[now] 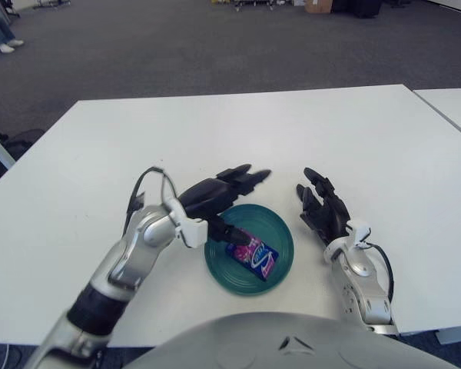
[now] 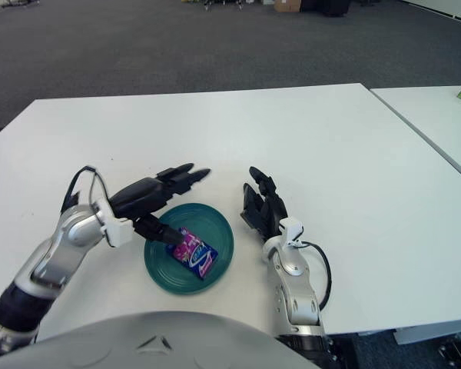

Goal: Put the gum into the plate.

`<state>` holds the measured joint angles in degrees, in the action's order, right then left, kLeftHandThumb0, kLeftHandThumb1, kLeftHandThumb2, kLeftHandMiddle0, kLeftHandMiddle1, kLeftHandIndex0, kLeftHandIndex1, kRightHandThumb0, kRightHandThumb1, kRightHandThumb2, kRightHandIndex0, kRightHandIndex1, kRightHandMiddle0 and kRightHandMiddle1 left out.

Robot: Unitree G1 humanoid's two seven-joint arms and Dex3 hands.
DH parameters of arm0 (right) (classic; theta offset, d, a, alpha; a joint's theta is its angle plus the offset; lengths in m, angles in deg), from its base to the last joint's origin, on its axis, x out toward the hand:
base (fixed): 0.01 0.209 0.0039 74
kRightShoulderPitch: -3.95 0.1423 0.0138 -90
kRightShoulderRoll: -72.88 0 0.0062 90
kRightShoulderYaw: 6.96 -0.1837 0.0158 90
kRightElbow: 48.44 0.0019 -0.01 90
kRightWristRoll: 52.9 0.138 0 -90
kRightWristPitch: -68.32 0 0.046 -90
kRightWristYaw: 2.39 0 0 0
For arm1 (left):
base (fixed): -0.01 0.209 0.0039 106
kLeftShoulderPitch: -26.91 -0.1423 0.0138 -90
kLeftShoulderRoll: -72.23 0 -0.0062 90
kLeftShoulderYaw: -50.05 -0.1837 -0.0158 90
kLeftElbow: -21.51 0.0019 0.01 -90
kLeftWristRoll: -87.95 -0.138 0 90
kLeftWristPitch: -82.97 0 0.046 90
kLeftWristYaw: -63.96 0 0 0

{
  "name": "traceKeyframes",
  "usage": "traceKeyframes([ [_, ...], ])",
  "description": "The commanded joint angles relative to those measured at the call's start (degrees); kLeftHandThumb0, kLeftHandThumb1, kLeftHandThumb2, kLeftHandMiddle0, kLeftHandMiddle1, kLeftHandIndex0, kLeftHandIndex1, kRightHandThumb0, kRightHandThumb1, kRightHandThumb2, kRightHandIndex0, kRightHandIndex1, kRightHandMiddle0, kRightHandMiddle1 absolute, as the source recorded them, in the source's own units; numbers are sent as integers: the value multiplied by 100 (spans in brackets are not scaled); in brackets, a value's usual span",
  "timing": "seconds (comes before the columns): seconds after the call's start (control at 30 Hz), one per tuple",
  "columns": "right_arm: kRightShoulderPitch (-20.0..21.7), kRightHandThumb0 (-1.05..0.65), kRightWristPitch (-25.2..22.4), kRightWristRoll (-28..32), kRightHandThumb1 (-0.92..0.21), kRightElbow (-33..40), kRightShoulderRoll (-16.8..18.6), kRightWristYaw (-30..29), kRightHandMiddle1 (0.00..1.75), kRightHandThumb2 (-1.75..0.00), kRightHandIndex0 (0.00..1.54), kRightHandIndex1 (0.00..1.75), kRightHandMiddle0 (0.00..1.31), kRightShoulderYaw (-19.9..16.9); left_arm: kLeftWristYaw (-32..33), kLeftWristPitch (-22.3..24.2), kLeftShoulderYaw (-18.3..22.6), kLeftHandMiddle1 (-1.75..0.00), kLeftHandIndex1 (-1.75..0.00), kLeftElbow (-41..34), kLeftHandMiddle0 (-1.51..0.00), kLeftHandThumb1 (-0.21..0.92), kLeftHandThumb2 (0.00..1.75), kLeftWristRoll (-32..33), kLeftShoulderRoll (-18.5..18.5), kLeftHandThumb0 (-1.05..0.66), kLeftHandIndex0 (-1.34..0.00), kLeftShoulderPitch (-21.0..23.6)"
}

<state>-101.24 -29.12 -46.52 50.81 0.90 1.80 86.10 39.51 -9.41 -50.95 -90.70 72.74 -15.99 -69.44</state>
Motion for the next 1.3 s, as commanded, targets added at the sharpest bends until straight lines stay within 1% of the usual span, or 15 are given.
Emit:
traceKeyframes([
  [0.0,-131,-66,-188,-18,-92,-287,-32,23,51,-86,23,1,0,33,711,750,588,0,0,108,0,92,54,1116,-1038,-105,0,-455],
  [0.03,-136,-66,-179,-34,-92,-301,-39,28,51,-87,23,1,0,45,913,704,710,0,0,248,0,92,58,1478,-1373,-105,0,-531],
  [0.1,-141,-66,-168,-49,-92,-319,-49,36,51,-87,23,0,0,57,1173,613,843,0,0,431,0,92,65,1912,-1808,-105,0,-645],
  [0.13,-142,-66,-163,-52,-92,-325,-52,38,51,-87,23,0,0,60,1234,571,871,0,0,488,0,92,68,2021,-1918,-105,0,-681],
  [0.2,-146,-65,-147,-52,-92,-337,-55,40,51,-88,23,0,0,65,1273,476,877,0,0,578,0,92,71,2128,-2002,-105,0,-726],
  [0.27,-156,-65,-116,-69,-92,-353,-62,39,52,-88,23,0,0,83,1382,495,991,0,0,457,0,92,74,2459,-2209,-105,0,-942],
  [0.33,-174,-65,-90,-96,-92,-343,-62,26,52,-89,23,0,0,114,1616,502,1006,0,0,382,0,92,79,2498,-2408,-105,0,-1114],
  [0.4,-190,-64,-66,-132,-92,-323,-74,24,51,-89,23,0,0,148,1823,505,975,0,0,290,0,92,81,2345,-2463,-105,0,-1280],
  [0.6,-230,-64,-50,-178,-92,-284,-124,52,49,-90,22,0,0,209,2210,774,916,0,0,-173,0,92,87,2061,-2396,-105,0,-1628],
  [0.73,-225,-63,-40,-165,-92,-321,-134,57,48,-90,21,0,0,197,2180,835,922,0,0,-233,0,92,89,2049,-2236,-105,0,-1724],
  [0.8,-217,-63,-20,-156,-92,-363,-140,62,48,-90,21,0,0,189,2105,788,942,0,0,-200,0,92,89,2091,-2138,-105,0,-1780],
  [0.93,-221,-63,16,-137,-92,-417,-157,86,48,-90,21,0,0,179,1713,429,1153,0,0,46,0,92,91,2352,-1830,-105,-1,-2057],
  [1.03,-206,-64,69,-149,-92,-450,-173,95,48,-91,21,0,0,172,1496,230,1252,0,-1,254,0,92,92,2475,-1694,-105,-2,-2196],
  [1.13,-206,-64,160,-185,-92,-483,-194,108,47,-91,21,0,0,176,1377,75,1263,0,-2,424,0,92,94,2526,-1637,-105,-3,-2284],
  [1.27,-214,-64,433,-306,-92,-566,-269,152,45,-92,20,0,0,242,1334,-90,1213,0,-3,572,0,92,95,2560,-1668,-105,-4,-2289],
])
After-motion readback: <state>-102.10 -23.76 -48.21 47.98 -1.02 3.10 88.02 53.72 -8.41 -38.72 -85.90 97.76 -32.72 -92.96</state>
